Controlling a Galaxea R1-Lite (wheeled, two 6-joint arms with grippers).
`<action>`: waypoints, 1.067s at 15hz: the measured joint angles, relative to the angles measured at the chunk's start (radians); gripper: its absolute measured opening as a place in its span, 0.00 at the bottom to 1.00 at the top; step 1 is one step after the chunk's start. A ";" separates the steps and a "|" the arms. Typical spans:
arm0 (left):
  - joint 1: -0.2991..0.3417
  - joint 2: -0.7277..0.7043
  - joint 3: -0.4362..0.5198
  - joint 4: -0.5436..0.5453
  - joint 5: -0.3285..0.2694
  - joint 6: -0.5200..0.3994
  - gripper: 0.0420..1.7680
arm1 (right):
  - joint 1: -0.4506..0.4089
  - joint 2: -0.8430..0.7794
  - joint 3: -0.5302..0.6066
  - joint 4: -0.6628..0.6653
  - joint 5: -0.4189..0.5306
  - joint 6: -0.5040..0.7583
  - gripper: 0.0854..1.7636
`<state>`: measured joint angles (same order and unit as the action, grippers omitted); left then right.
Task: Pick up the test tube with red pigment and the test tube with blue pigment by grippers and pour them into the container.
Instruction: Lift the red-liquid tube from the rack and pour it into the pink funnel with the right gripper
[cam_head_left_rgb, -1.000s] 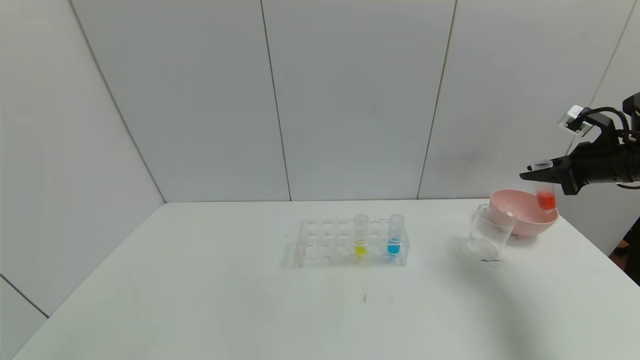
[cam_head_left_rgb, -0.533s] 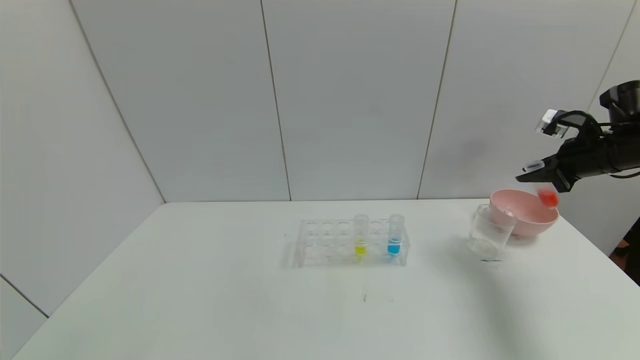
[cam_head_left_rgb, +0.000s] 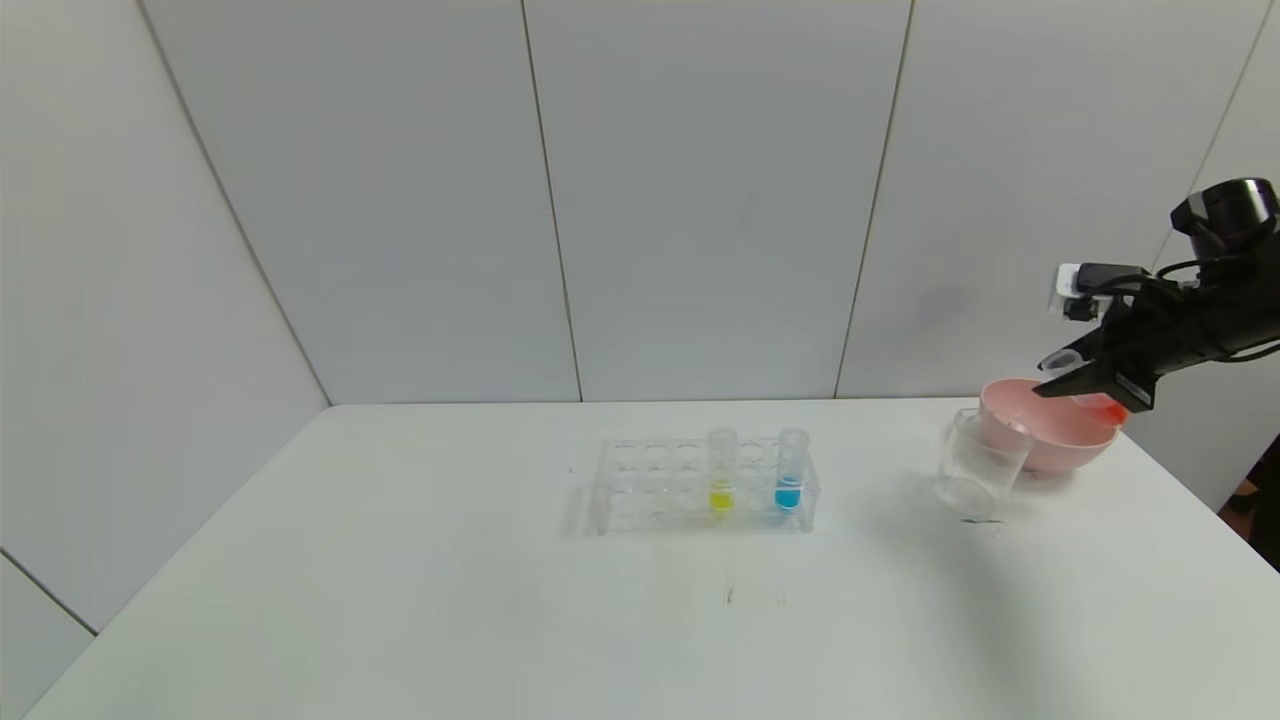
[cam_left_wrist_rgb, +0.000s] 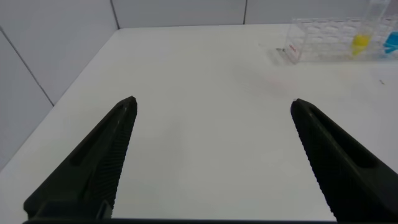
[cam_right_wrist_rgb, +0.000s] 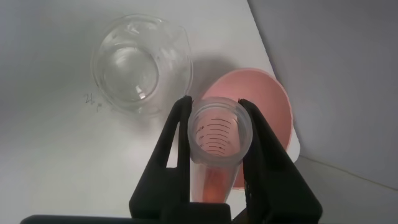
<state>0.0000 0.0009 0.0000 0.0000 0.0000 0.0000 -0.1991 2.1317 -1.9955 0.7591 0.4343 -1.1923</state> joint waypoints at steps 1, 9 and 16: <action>0.000 0.000 0.000 0.000 0.000 0.000 1.00 | 0.001 0.001 0.000 0.004 -0.025 -0.030 0.27; 0.000 0.000 0.000 0.000 0.000 0.000 1.00 | 0.080 0.003 -0.002 0.017 -0.229 -0.105 0.27; 0.000 0.000 0.000 0.000 0.000 0.000 1.00 | 0.143 0.012 -0.005 0.016 -0.361 -0.122 0.27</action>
<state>0.0000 0.0009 0.0000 0.0000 0.0000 0.0000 -0.0557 2.1436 -2.0002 0.7749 0.0734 -1.3143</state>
